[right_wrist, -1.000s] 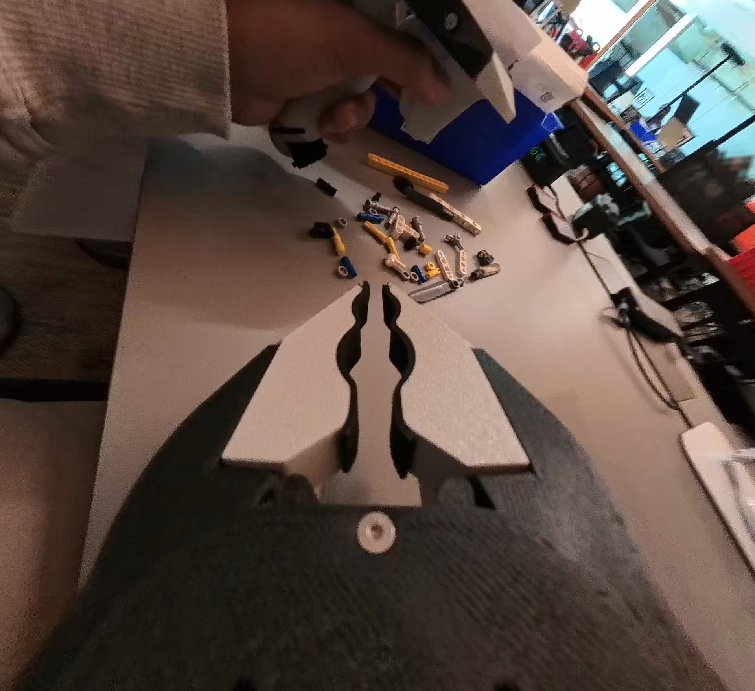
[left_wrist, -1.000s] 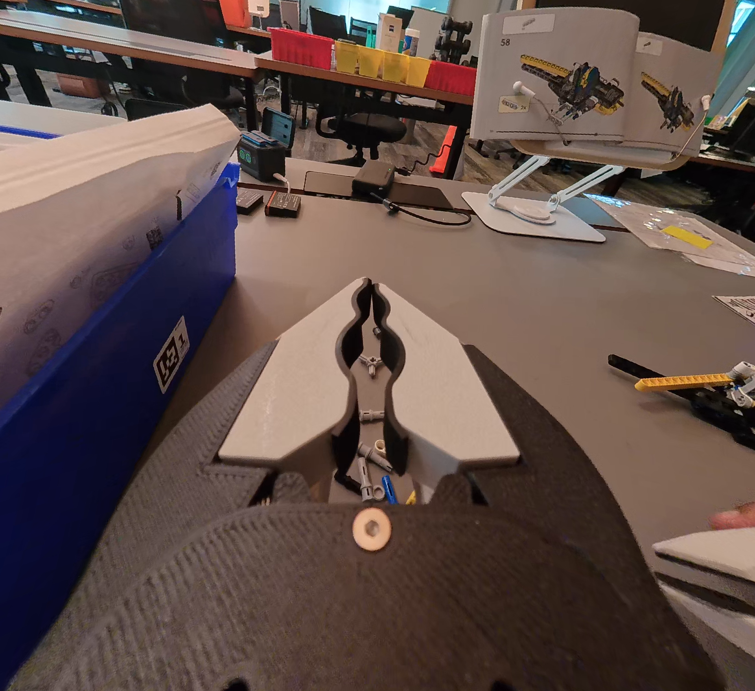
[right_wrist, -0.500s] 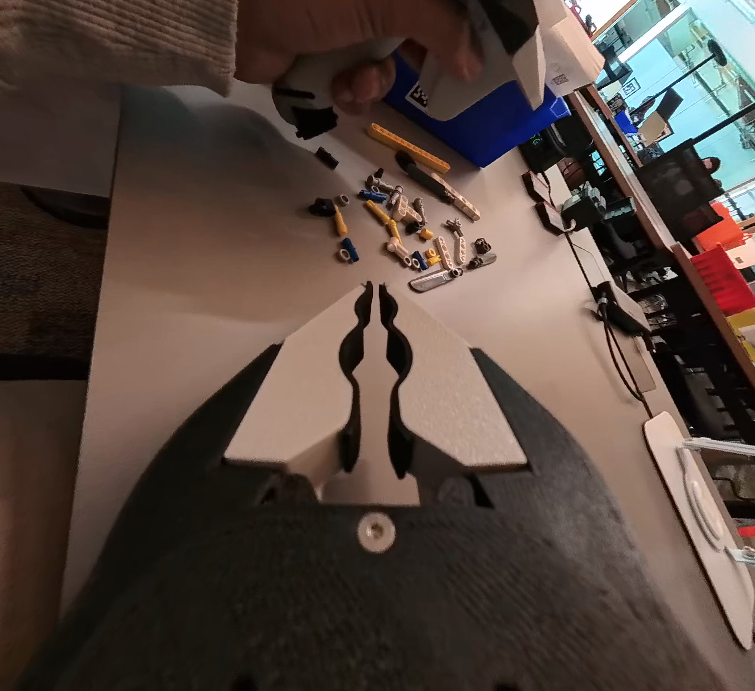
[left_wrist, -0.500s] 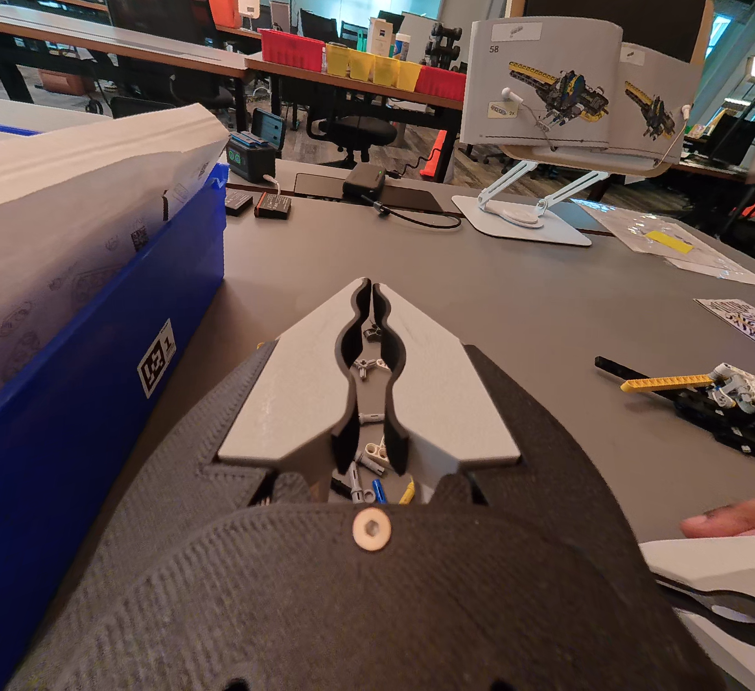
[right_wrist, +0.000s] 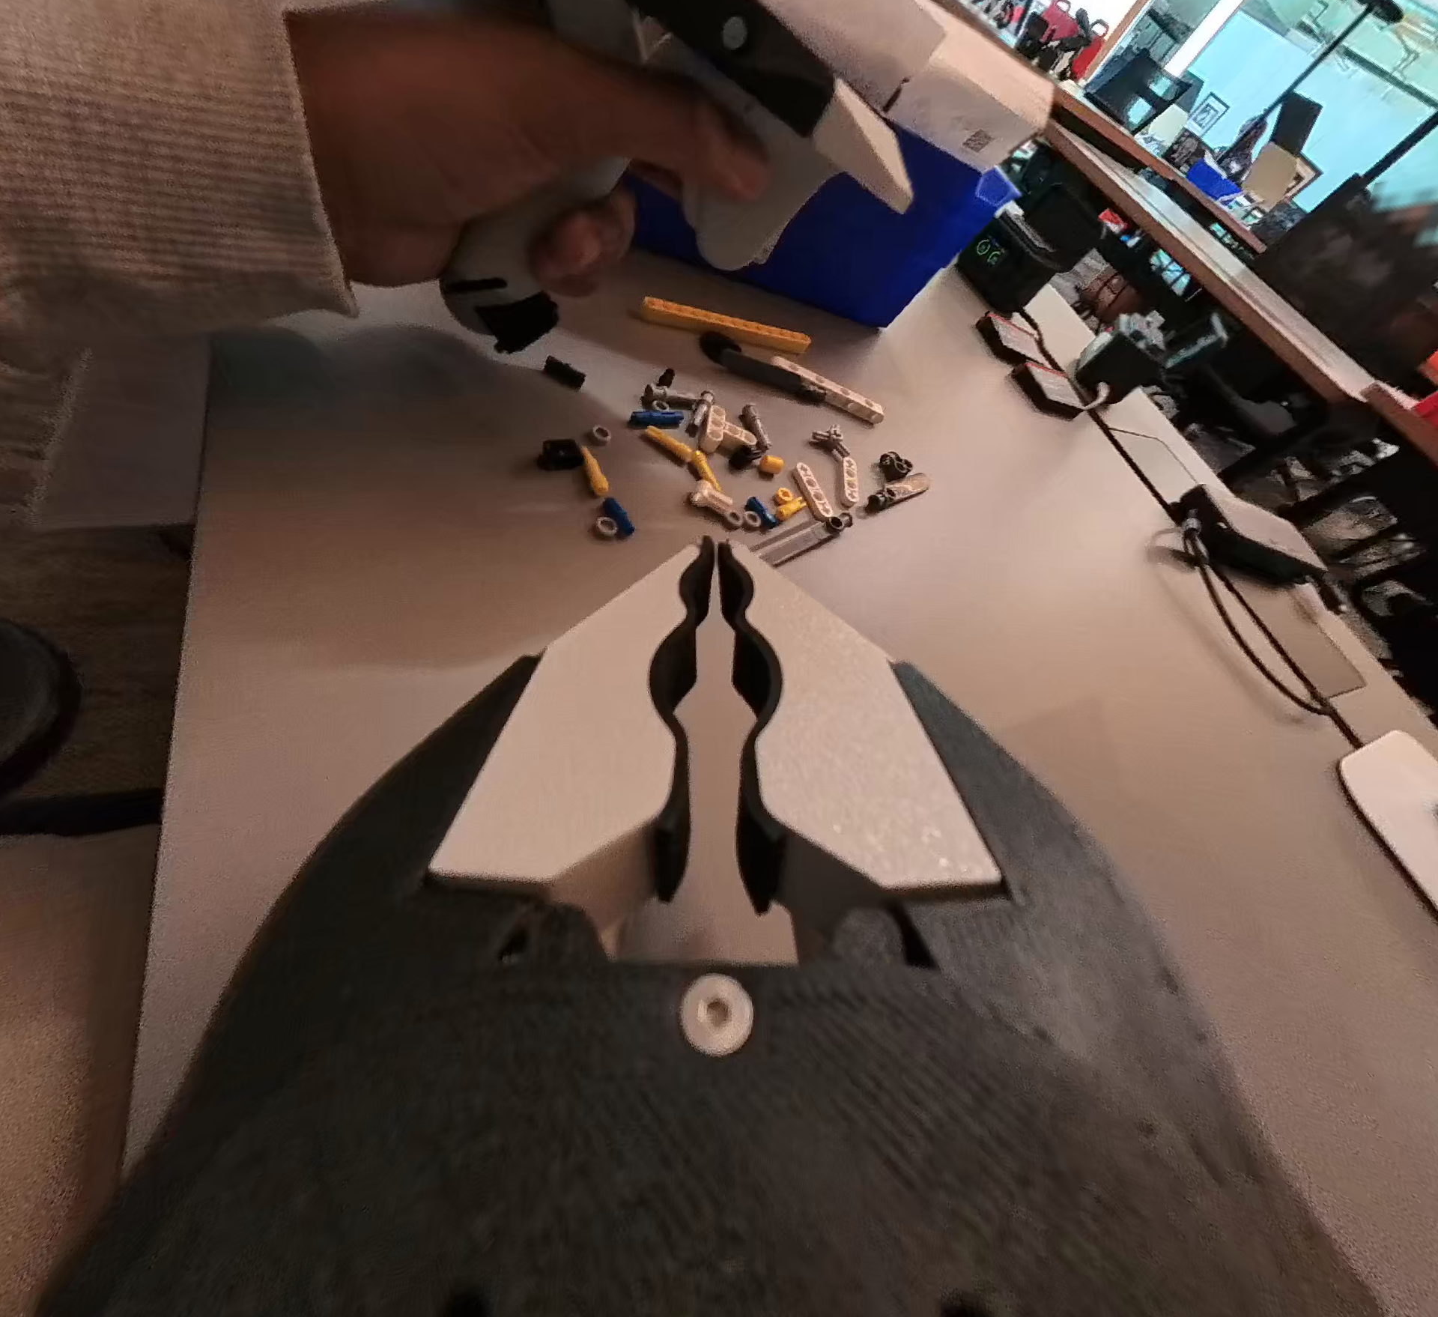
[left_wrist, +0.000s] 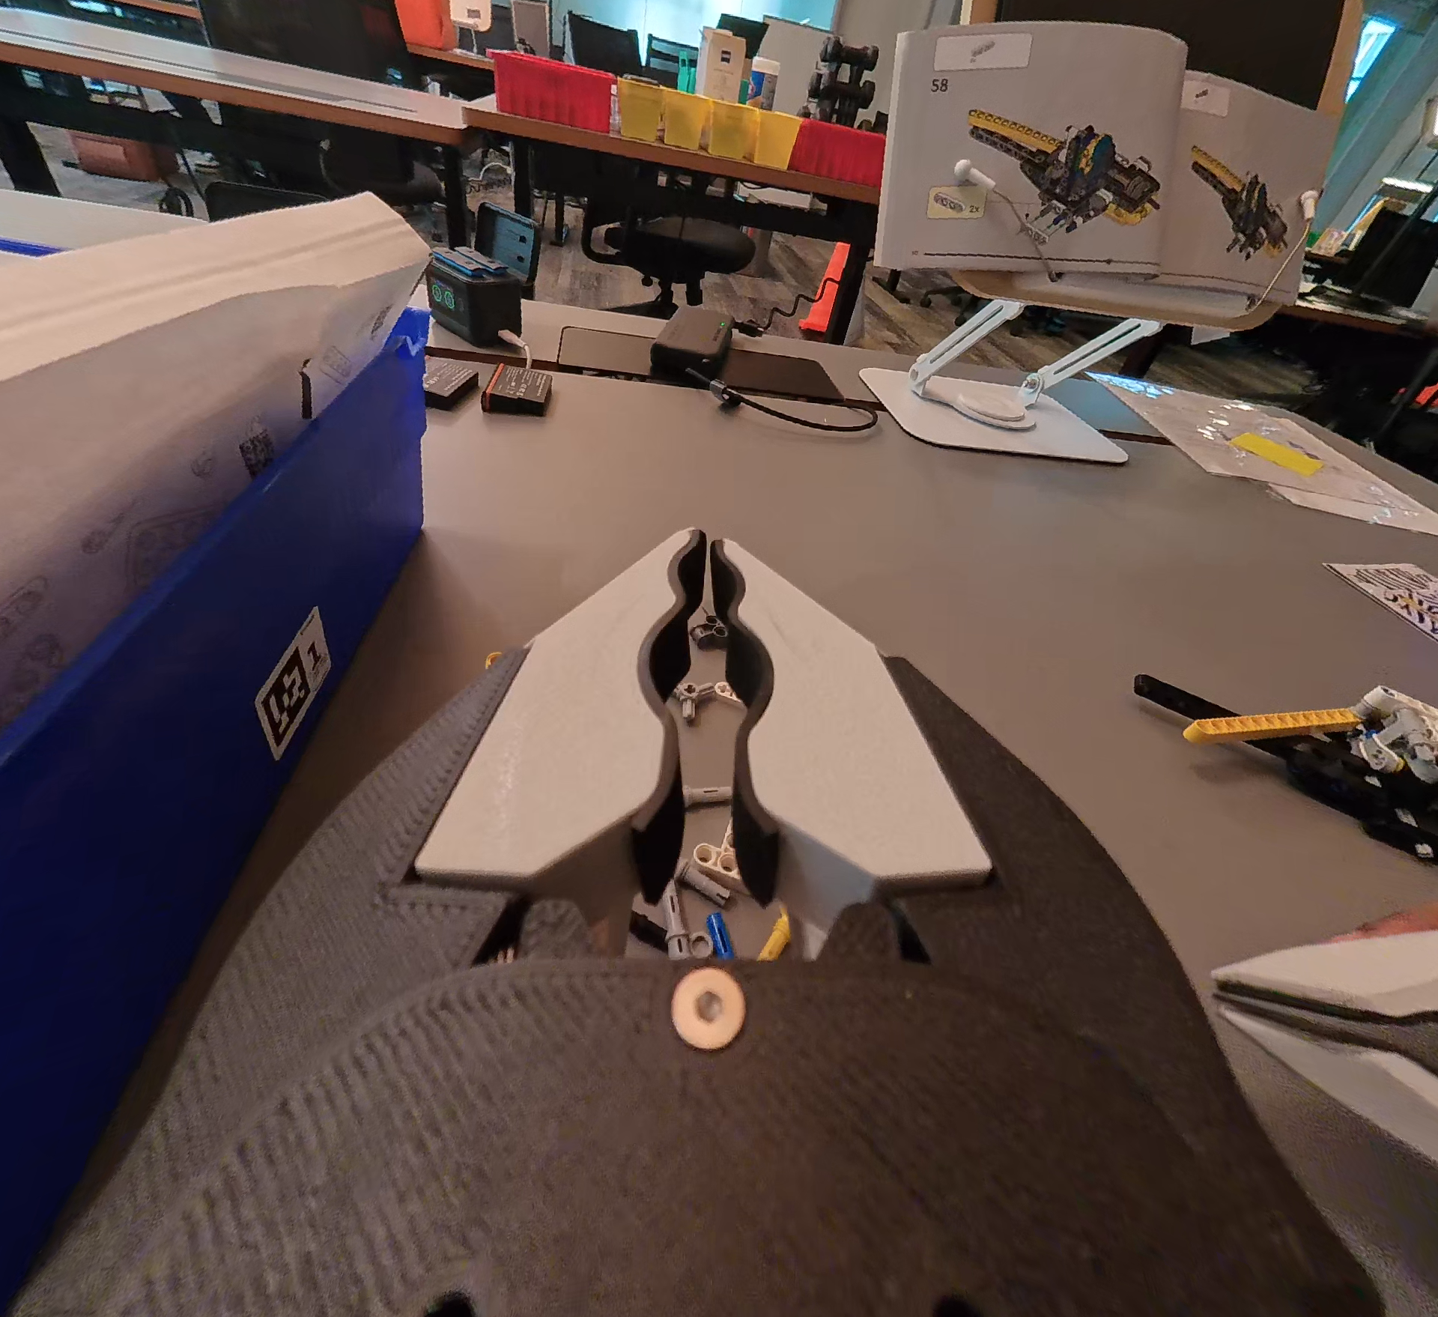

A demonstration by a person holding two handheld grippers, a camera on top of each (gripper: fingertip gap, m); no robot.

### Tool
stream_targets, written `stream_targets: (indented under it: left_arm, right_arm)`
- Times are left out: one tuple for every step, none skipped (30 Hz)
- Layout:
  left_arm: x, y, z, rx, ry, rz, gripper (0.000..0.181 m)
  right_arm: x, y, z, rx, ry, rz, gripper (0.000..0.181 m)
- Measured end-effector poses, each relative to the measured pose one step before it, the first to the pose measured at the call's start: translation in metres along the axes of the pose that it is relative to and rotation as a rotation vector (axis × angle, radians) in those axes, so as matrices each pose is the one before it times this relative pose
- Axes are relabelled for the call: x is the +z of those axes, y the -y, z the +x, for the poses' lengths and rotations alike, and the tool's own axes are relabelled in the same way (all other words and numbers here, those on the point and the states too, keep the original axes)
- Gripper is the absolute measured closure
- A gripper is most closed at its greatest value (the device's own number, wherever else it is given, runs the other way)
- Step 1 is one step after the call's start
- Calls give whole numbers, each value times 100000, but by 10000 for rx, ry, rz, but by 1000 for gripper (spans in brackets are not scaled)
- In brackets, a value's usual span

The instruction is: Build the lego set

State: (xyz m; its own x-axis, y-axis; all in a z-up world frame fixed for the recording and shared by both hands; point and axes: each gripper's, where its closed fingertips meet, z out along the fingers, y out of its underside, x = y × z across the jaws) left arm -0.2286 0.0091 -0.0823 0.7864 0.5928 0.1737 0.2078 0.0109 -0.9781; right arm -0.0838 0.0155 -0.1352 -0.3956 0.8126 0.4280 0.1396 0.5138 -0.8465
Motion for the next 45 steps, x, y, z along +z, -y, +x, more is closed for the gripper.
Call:
stream_targets:
  left_arm:
    - [14,-12,21,12,-3,-7,181]
    - [4,-12,29,16,1,-4,181]
    - [2,-9,13,16,3,-3,181]
    - [2,-9,20,9,1,-3,181]
    - [0,6,16,3,-2,-1,181]
    - [-4,1,12,1,-3,2,181]
    - [3,-1,13,1,0,1,181]
    - [5,-7,1,4,2,-5,181]
    - [-9,-8,2,2,3,-4,181]
    - [-19,4,-6,1,1,4,181]
    - [-18,19,-5,-3,3,8,181]
    - [-28,33,-22,-5,4,9,181]
    - [-42,25,-41,-8,9,11,181]
    - [-44,34,-40,-11,11,10,181]
    - [-44,11,-66,-18,10,11,181]
    - [-37,1,-65,-26,6,10,181]
    - [-10,-22,-72,-46,1,1,181]
    - [4,-52,-32,-73,-24,-10,181]
    - [41,-87,2,-95,-50,-28,181]
    - [58,-123,46,-107,-66,-40,181]
    - [76,-146,72,-109,-74,-50,181]
    - [91,-157,103,-104,-75,-64,181]
    - [92,-149,158,-94,-94,-60,180]
    - [117,-123,211,-95,-120,-40,179]
    - [119,-120,243,-111,-132,-30,179]
    - [130,-125,243,-123,-141,-31,178]
    - [137,-123,226,-124,-143,-35,177]
    - [126,-101,195,-99,-123,-38,177]
    - [89,-86,133,-54,-87,-41,176]
    - [32,-74,55,-8,-45,-47,176]
    - [-23,-63,-36,19,8,-41,175]
    - [-81,21,-101,7,41,0,175]
    - [-126,98,-65,-32,20,50,175]
    - [-137,159,-32,-68,-8,73,175]
    - [-116,156,8,-71,-18,73,175]
    - [-77,122,43,-60,-23,60,175]
    - [-38,57,72,-39,-28,32,175]
    - [15,-11,86,-4,-26,-5,175]
    - [51,-54,93,29,-11,-27,175]
    - [74,-79,103,55,-8,-32,175]
    - [79,-87,146,71,-11,-34,175]
    - [83,-88,188,73,-21,-37,175]
    - [75,-80,254,67,-40,-39,175]
    - [63,-67,319,58,-56,-28,175]
    - [47,-6,327,35,-60,-1,175]
  right_arm:
    - [-89,88,213,200,3,87,181]
    - [-91,95,192,186,9,87,181]
    - [-87,80,153,156,16,77,181]
    - [-61,67,112,112,14,55,181]
    - [-36,33,45,51,7,33,181]
    - [-19,26,-17,-25,-4,13,181]
    - [4,-15,-85,-103,-19,-12,181]
    - [31,-30,-144,-163,-17,-32,181]
    - [43,-32,-195,-187,1,-38,181]
    - [33,-28,-186,-184,-3,-36,181]
    - [-13,18,-108,-161,-41,1,178]
    - [-144,149,-10,-122,-107,101,175]
    - [-386,338,142,-9,-192,234,173]
    - [-618,487,184,191,-172,287,171]
    - [-755,435,116,253,-41,138,169]
    - [-845,205,134,219,17,-86,166]
    - [-949,-104,226,163,1,-269,164]
    - [-1082,-385,435,152,-100,-354,162]
    - [-1183,-574,647,138,-206,-365,159]
    - [-1244,-729,951,139,-355,-378,157]
    - [-1226,-885,1183,153,-444,-418,156]
    - [-1113,-989,1329,205,-476,-421,155]
    - [-956,-984,1378,276,-474,-404,153]
    - [-765,-797,1334,370,-436,-331,151]
    - [-531,-473,1088,434,-306,-199,151]
    - [-328,-150,779,417,-171,-57,151]
    - [-142,70,554,322,-130,53,151]
    - [-35,123,635,192,-251,98,151]
    - [10,112,913,64,-440,113,151]
    - [-59,156,1475,40,-735,163,150]
    - [-58,196,1484,142,-630,213,149]
    - [37,24,1088,242,-266,69,147]
    - [167,-259,716,150,7,-161,141]
    - [293,-615,468,-76,132,-404,130]
    - [313,-726,371,-250,126,-525,117]
    - [215,-390,302,-284,70,-339,112]
    - [124,75,248,-187,4,-29,111]
    - [139,230,211,-86,-10,62,111]
    - [286,36,-22,-71,152,-122,110]
    - [436,-339,-277,-88,373,-452,108]
    - [502,-631,-294,-146,451,-720,102]
    - [463,-650,-182,-238,450,-790,102]
    - [406,-395,63,-245,350,-646,100]
    - [333,-145,178,-188,302,-473,100]
    - [296,-36,-114,-176,474,-420,102]
